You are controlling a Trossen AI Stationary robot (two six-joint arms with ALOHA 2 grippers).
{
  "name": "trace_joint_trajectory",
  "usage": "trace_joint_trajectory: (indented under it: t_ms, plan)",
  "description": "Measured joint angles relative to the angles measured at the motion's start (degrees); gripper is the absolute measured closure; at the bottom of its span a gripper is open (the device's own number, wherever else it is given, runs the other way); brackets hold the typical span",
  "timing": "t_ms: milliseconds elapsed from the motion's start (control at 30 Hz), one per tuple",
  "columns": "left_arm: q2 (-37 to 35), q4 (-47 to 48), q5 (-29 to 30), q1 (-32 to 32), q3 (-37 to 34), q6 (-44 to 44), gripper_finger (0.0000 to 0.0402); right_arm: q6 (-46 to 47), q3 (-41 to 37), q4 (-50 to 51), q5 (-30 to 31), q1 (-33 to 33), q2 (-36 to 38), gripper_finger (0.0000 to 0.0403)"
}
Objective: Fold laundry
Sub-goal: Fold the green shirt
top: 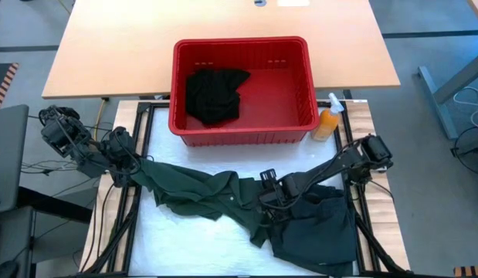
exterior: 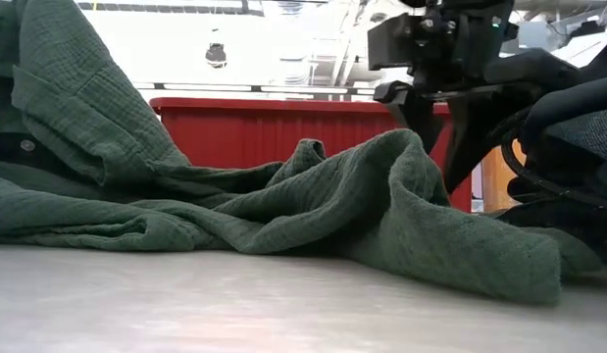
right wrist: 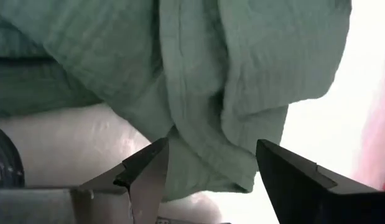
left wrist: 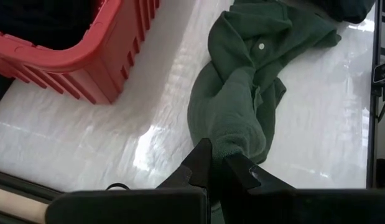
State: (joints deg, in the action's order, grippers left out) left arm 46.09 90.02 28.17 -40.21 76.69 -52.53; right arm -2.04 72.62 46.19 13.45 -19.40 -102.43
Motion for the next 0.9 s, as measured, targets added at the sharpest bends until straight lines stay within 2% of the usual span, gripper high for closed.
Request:
trace_joint_trajectory:
  t_ms: [100,400,567,900]
  plan:
    - [0.0,0.0,0.23,0.0,0.0,0.76,0.0401,-0.09,0.0,-1.84,-2.84,0.8,0.0,0.0131]
    - [0.0,0.0,0.63,0.0,0.0,0.83,0.0401,0.51,-3.29,-5.69,-4.69,1.18,0.0,0.0131]
    - [0.0,0.0,0.67,0.0,0.0,1.03,0.0401,2.29,-3.74,-7.71,1.2,0.77,0.0,0.0131]
    - [0.0,0.0,0.69,0.0,0.0,1.49,0.0401,3.64,-3.74,-8.94,-1.47,2.33,-0.02,0.0131]
